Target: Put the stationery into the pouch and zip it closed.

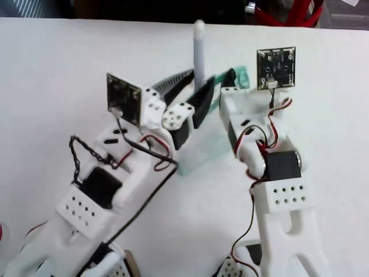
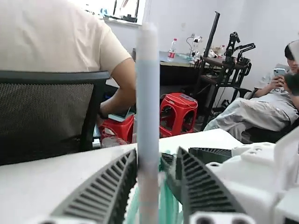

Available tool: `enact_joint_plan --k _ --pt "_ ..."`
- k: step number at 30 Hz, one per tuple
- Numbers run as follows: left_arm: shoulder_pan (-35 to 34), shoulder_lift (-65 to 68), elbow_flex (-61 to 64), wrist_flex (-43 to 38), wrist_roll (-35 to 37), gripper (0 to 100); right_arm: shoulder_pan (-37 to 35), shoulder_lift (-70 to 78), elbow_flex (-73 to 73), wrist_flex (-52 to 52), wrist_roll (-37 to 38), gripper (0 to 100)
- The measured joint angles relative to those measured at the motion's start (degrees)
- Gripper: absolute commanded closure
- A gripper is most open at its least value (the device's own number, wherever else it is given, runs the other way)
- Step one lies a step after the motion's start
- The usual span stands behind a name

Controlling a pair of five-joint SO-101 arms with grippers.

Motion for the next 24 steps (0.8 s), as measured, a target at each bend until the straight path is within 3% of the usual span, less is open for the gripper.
enact_joint_plan --k 9,14,17,21,24 --pt "-0.1 -5.8 0.0 6.9 -1.1 80 0.0 0.0 0.0 0.0 0.0 75.8" --pt "-0.2 -14.4 0.6 20.8 -11.1 79 0.0 0.0 0.0 0.0 0.0 75.8" --pt "-0.2 -19.4 3.3 28.6 -13.5 79 0.0 0.0 0.0 0.0 0.0 75.8" --pt "-0.2 -24.2 10.6 30.3 -17.9 77 0.0 0.0 0.0 0.0 0.0 75.8" --pt "-0.4 -25.1 17.1 26.8 -20.4 78 0.0 0.0 0.0 0.0 0.0 75.8"
